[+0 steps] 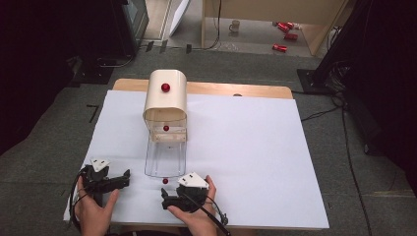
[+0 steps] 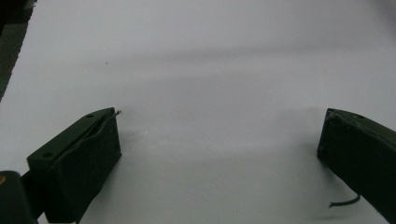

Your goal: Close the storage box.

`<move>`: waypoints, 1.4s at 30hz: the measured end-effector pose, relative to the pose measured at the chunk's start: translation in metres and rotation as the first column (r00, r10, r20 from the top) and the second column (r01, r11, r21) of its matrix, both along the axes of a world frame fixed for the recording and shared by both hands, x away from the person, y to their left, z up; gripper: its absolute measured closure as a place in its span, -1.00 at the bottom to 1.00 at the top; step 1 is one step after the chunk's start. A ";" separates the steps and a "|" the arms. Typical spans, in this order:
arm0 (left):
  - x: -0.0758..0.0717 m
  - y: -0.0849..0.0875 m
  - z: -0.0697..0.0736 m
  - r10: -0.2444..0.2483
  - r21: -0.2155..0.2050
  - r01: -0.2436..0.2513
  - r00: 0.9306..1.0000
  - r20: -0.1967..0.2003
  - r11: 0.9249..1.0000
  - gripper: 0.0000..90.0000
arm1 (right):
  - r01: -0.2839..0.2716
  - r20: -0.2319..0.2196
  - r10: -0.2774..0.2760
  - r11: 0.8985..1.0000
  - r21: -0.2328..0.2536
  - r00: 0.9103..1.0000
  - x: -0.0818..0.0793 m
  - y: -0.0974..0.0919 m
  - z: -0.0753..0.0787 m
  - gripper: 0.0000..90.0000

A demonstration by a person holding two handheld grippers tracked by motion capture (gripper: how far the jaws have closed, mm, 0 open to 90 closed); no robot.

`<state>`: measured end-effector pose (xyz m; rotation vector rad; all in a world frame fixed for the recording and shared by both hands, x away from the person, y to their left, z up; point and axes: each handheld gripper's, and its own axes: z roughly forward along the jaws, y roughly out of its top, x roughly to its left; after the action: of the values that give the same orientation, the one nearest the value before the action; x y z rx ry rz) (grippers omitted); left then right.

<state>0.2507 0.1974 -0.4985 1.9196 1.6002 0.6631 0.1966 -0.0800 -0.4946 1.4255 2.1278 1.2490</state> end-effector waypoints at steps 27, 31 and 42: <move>0.000 0.000 0.000 -0.001 0.001 0.001 1.000 0.000 1.000 -1.00 | -0.004 -0.007 0.004 1.000 -0.001 1.000 -0.009 0.015 -0.004 0.31; 0.000 0.000 0.000 -0.001 0.001 0.001 1.000 0.000 1.000 -1.00 | -0.015 -0.006 0.015 1.000 -0.005 1.000 -0.008 0.019 -0.004 0.44; 0.000 0.000 0.000 -0.001 0.001 0.001 1.000 0.000 1.000 -1.00 | -0.035 -0.007 0.035 0.999 -0.007 0.999 -0.002 0.027 -0.002 0.69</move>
<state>0.2507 0.1975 -0.4984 1.9212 1.5996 0.6633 0.1947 -0.0528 -0.4961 1.3973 2.1683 1.2497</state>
